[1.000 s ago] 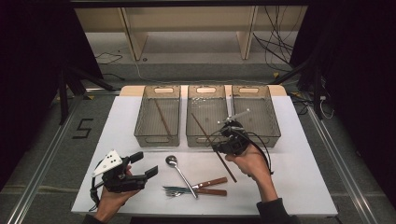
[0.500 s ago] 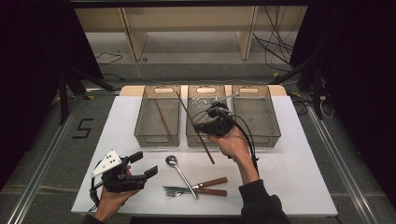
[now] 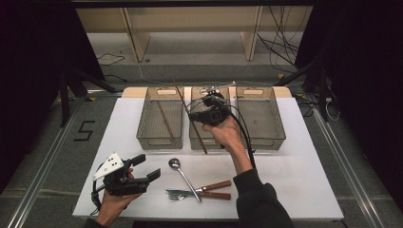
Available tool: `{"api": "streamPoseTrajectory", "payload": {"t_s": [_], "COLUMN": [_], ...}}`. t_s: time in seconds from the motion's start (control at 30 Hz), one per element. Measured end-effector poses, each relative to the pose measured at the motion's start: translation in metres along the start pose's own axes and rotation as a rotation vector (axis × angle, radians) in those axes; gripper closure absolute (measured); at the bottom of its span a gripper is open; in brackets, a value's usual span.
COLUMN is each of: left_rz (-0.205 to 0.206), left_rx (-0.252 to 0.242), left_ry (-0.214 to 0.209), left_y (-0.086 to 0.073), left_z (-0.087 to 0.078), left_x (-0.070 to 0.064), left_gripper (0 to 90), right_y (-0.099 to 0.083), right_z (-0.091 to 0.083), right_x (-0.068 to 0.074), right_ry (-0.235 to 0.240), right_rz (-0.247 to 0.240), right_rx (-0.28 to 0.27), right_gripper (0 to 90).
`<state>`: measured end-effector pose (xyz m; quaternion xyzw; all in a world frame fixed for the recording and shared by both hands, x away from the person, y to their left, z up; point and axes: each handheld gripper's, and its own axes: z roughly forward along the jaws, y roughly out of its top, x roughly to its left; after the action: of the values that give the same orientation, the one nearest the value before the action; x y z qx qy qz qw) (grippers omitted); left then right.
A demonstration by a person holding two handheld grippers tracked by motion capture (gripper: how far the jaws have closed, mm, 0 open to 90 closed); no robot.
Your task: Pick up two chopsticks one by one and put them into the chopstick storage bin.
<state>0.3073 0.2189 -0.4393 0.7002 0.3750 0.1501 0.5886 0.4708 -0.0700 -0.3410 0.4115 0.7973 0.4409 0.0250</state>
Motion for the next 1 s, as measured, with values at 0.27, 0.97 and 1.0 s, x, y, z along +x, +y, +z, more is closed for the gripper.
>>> {"api": "streamPoseTrajectory", "payload": {"t_s": [0.27, 0.97, 1.0], "left_rz": [0.000, 0.003, 0.003], "left_rx": [0.001, -0.001, -0.001], "left_ry": [-0.003, -0.005, -0.005], "left_y": [0.000, 0.001, 0.001], "left_z": [0.000, -0.001, -0.001], "left_x": [0.000, 0.001, 0.001], "left_gripper": [15.5, 15.5, 15.5], "right_y": [0.015, 0.039, 0.040], "right_z": [0.013, 0.048, 0.049], "right_x": [0.005, 0.000, 0.000], "right_ry": [0.029, 0.039, 0.036], "right_rz": [0.009, 0.081, 0.079], "right_rx": [-0.024, -0.067, -0.067], "right_gripper": [85.6, 85.6, 85.6]}}
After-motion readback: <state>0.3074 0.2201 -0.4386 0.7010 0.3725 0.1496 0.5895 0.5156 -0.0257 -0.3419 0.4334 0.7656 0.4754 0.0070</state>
